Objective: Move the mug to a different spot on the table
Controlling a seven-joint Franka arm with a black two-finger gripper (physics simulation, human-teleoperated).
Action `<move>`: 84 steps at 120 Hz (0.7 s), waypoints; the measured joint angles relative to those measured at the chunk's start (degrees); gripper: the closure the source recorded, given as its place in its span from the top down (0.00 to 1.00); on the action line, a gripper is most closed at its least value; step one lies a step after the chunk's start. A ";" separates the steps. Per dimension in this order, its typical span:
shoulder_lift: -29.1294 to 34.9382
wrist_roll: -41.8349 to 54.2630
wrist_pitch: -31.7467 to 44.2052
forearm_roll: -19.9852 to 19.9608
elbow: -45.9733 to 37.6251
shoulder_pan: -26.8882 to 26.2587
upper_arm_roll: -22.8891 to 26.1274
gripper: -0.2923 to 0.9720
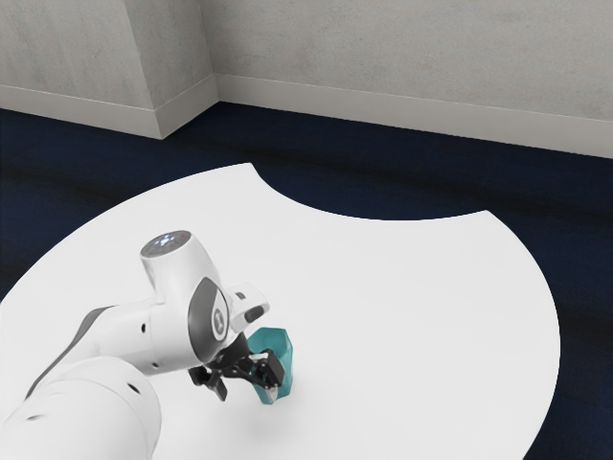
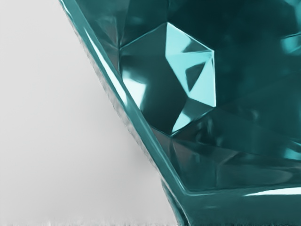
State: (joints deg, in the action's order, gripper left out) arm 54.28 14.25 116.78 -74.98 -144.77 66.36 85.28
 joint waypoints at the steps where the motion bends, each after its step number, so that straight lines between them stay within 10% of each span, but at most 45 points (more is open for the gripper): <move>1: 0.00 -0.09 -0.04 -0.01 0.01 0.01 -0.01 0.75; 84: -0.12 -7.08 -2.23 -0.68 0.62 1.59 -0.42 0.58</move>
State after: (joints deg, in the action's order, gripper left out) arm 54.15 7.16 114.55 -75.66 -144.15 67.95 84.86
